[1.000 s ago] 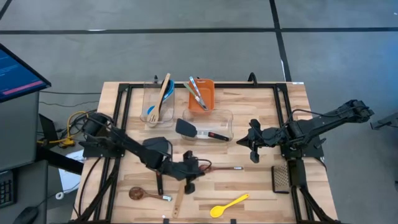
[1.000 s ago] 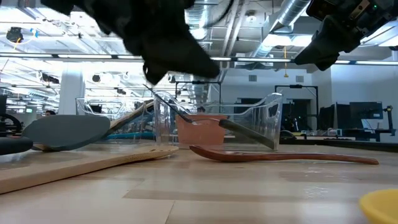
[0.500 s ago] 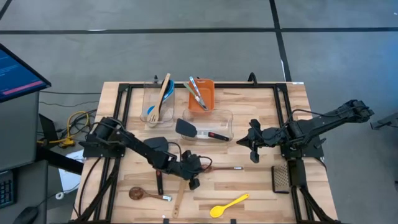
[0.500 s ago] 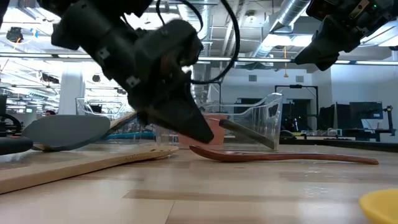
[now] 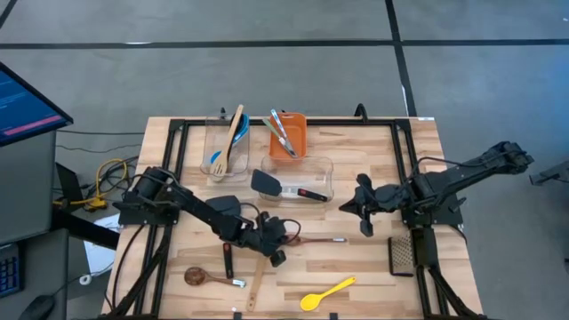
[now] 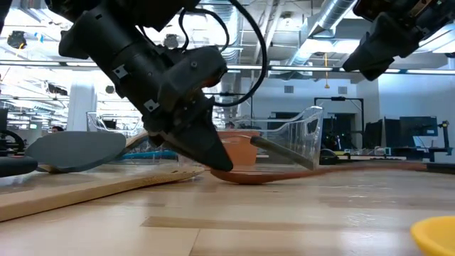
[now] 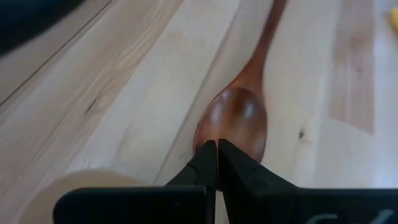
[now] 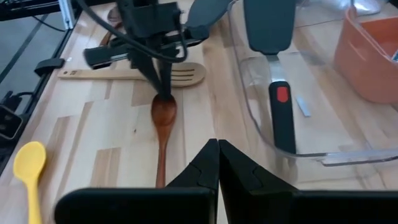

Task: Pick & Place Kitchen Items
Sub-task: Put the top dark brown spoon into the top transparent bin

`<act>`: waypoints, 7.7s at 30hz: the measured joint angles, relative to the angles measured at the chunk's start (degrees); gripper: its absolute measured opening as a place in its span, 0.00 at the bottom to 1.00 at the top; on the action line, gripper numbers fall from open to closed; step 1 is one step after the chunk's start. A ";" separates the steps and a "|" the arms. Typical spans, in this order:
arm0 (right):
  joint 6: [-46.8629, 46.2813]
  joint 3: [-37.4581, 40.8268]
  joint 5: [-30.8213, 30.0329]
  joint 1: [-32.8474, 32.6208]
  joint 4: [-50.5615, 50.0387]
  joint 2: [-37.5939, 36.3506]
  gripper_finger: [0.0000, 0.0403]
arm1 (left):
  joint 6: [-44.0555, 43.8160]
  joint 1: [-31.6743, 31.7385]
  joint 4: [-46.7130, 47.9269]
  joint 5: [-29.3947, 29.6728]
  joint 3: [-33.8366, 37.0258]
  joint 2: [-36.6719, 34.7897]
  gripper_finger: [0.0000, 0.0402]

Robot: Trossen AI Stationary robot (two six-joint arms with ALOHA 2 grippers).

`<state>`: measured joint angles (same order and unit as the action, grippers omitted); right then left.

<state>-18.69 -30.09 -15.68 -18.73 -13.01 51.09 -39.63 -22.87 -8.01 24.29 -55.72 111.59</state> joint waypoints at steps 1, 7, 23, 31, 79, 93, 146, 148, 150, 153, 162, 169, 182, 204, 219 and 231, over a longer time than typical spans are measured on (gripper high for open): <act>0.00 0.00 0.00 -0.28 -0.01 0.00 0.00 | -0.47 -0.07 0.60 0.14 0.00 0.00 0.00; -0.94 0.00 0.00 -1.57 0.04 0.00 0.00 | -1.21 -0.10 1.68 0.22 0.00 -0.02 0.00; 1.46 -2.80 3.87 -1.57 4.26 15.19 0.09 | -1.21 -0.14 2.08 0.11 0.00 -0.09 0.00; 5.30 -11.40 6.80 -1.57 -0.24 25.17 0.40 | -1.21 -0.15 2.08 0.09 0.00 -0.09 0.00; 4.08 -20.16 14.20 -1.41 -9.33 42.23 0.07 | -1.21 -0.16 1.72 -0.17 0.24 -0.66 0.00; 3.62 -20.26 14.27 -1.77 -9.07 42.23 0.07 | 17.23 -0.77 1.64 0.89 0.24 -17.54 0.00; 20.00 -3.73 -32.08 -5.31 20.65 11.45 0.07 | 25.08 6.65 -20.01 19.83 24.90 -37.73 0.00; 22.34 -3.16 -34.68 -3.34 26.60 12.67 0.07 | 27.84 7.86 -23.99 19.76 24.90 -37.73 0.00; 25.77 -2.56 -36.91 -1.76 32.01 14.24 0.07 | 30.02 9.42 -27.42 19.72 24.90 -37.73 0.00; 30.59 -2.45 -37.54 1.18 39.55 18.21 0.07 | 32.07 13.13 -31.58 14.69 24.87 -37.72 0.00; 39.09 -2.45 -37.55 6.15 56.85 28.40 0.07 | 31.78 23.48 -41.05 -8.80 24.87 -37.70 0.00; 42.68 -2.51 -37.53 7.87 63.67 31.53 0.07 | 29.16 26.00 -41.36 -9.75 24.87 -37.70 0.02; 43.92 -5.48 -37.43 9.95 65.35 38.34 0.07 | 29.08 25.96 -45.06 -9.09 24.87 -37.68 0.33; 50.80 -12.57 -41.74 8.18 64.59 45.92 0.07 | 25.89 27.15 -47.55 -5.88 17.59 -26.28 0.61; 51.67 -12.55 -42.88 8.18 64.31 45.90 0.07 | 25.72 28.47 -47.82 -5.68 16.81 -25.49 0.24; 51.94 -12.48 -42.80 8.25 64.19 45.90 0.08 | 27.93 28.38 -48.10 -6.58 16.81 -25.51 0.02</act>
<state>33.25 -42.57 -58.48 -10.48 51.18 96.99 -11.70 5.52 -56.12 17.71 -38.92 86.08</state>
